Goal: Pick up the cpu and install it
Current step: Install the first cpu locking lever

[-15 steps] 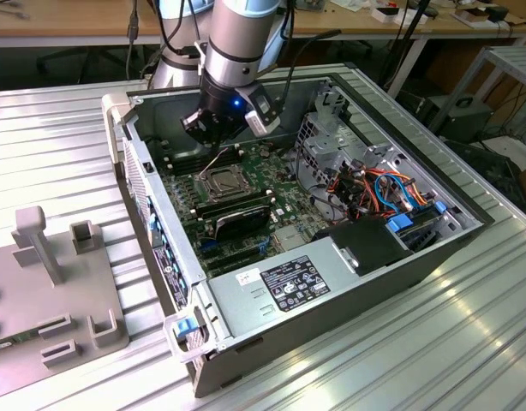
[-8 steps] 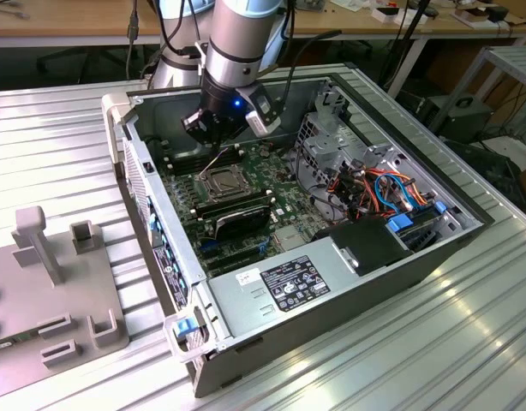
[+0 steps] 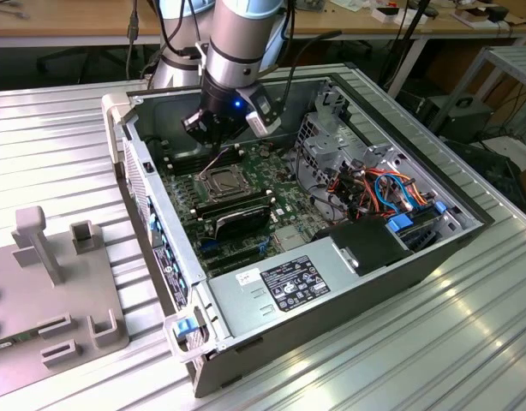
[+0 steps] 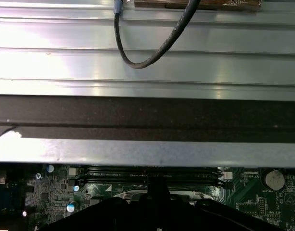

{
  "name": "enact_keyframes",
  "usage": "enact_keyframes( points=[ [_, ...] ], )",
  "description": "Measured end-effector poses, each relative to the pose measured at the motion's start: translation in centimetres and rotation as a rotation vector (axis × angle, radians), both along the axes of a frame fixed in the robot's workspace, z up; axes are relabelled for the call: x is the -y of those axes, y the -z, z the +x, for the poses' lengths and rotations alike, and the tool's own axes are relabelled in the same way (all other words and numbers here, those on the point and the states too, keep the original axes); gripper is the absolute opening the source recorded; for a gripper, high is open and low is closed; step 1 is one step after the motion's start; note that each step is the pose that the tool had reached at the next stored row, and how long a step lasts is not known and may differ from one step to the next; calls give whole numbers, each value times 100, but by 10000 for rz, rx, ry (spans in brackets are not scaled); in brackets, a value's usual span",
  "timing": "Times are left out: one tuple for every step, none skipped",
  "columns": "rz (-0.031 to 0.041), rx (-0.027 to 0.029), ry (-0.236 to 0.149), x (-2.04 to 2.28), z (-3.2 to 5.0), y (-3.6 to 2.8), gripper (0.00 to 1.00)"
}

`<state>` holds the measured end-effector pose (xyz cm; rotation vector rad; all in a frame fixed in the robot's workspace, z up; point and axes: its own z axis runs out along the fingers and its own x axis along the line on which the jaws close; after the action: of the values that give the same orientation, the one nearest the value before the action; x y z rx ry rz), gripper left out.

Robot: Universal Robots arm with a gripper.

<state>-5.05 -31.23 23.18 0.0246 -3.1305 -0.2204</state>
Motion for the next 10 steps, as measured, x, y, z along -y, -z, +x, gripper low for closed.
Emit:
enact_keyframes(
  points=[
    [0,0,0,0,1,3,11],
    [0,0,0,0,2,7,11],
    [-1,0,-1,0,4,15,11],
    [0,1,-1,0,7,23,11],
    [0,0,-1,0,9,32,11],
    [-1,0,0,0,13,47,11],
    [0,0,0,0,16,56,11],
    [-1,0,-1,0,18,65,11],
    [0,0,0,0,21,75,11],
    [0,0,0,0,24,83,11]
  ],
)
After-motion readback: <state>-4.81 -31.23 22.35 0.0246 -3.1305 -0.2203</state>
